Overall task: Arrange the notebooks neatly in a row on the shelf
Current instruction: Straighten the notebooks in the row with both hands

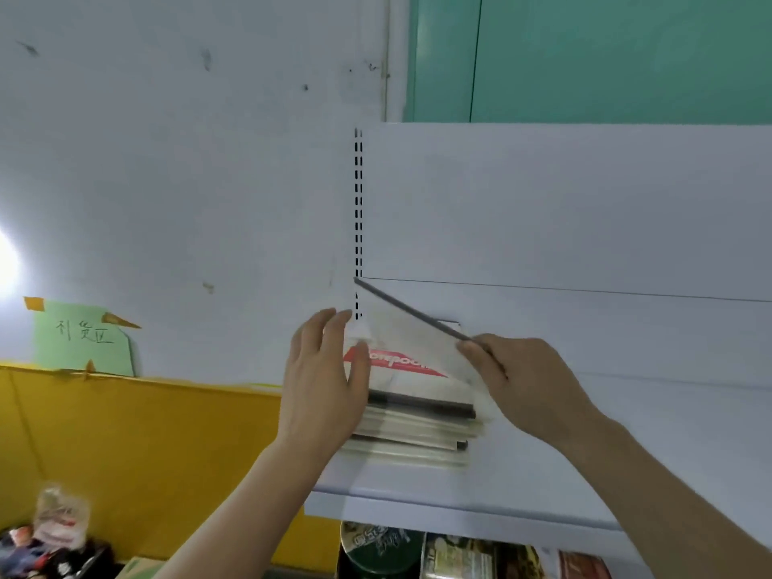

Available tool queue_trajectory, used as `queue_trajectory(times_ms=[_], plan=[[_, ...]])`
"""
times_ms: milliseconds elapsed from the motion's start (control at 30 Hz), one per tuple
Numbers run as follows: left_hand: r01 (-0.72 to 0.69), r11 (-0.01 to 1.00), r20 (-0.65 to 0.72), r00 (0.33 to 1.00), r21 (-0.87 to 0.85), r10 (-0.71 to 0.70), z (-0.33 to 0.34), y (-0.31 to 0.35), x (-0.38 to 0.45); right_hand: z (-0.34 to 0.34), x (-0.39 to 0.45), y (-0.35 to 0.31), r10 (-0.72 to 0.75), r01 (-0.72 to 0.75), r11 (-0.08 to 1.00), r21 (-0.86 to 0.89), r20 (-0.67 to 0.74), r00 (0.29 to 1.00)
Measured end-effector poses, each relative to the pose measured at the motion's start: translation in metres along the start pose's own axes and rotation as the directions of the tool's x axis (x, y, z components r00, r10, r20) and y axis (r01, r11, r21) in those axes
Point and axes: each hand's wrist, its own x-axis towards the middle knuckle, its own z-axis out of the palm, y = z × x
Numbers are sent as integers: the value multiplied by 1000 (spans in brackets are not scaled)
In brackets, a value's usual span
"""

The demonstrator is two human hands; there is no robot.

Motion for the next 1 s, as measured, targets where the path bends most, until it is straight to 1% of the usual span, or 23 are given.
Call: queue_trajectory(times_ms=[67,133,167,200,233,267,300,333,367,433,500,533,600,633,700,733,767,800,867,933,1000], plan=[[79,983,71,995,-167,-68,-10,11,2,-7,-5,-8,-5,2,1000,-16,-175,985],[158,930,175,979,-331,-105,-19,24,0,-8,-13,-21,-38,17,997,-81,-262,964],[219,873,249,962,-436,-117,-21,30,-2,-5,-18,-30,-62,28,992,-123,-281,958],[301,777,348,931,-552,-114,-24,39,-4,-2,-25,-39,-94,46,985,-168,-292,952],[387,659,441,893,-645,-93,-26,46,-7,4,-31,-48,-130,69,975,-209,-291,948],[459,558,511,856,-691,-72,-24,52,-10,10,-37,-57,-158,94,968,-234,-275,948],[504,498,547,834,-706,-68,-23,57,-13,16,-41,-64,-175,116,964,-238,-245,954],[518,486,547,832,-704,-96,-20,61,-15,23,-45,-69,-183,136,966,-221,-211,960],[513,496,517,844,-701,-142,-18,63,-16,29,-48,-71,-189,154,969,-193,-178,966],[496,512,422,868,-701,-262,-15,60,-16,39,-54,-70,-203,186,969,-166,-94,975],[464,515,327,883,-721,-337,-16,51,-13,42,-59,-64,-192,181,965,-190,-38,981],[445,528,285,889,-724,-359,-18,45,-10,42,-59,-60,-153,143,972,-186,-41,987],[431,556,225,888,-711,-401,-24,32,-5,38,-55,-52,-11,1,986,-166,-56,998],[433,560,208,883,-706,-421,-26,26,-3,36,-51,-45,69,-72,984,-161,-22,997],[460,546,218,866,-700,-449,-29,15,-2,36,-40,-28,198,-167,962,-217,130,972],[478,535,239,858,-697,-455,-31,11,-4,37,-35,-22,245,-189,951,-245,223,943],[489,527,259,854,-695,-451,-32,7,-6,38,-30,-16,271,-195,946,-257,303,914],[496,524,275,853,-693,-444,-32,5,-8,40,-25,-13,266,-179,950,-254,363,893],[505,518,292,850,-690,-438,-35,2,-10,41,-19,-9,209,-113,963,-243,416,885],[510,526,300,849,-681,-435,-37,2,-11,36,-17,-12,168,-72,966,-247,397,902],[519,549,312,848,-656,-429,-38,2,-10,26,-15,-14,161,-78,970,-231,367,916]])
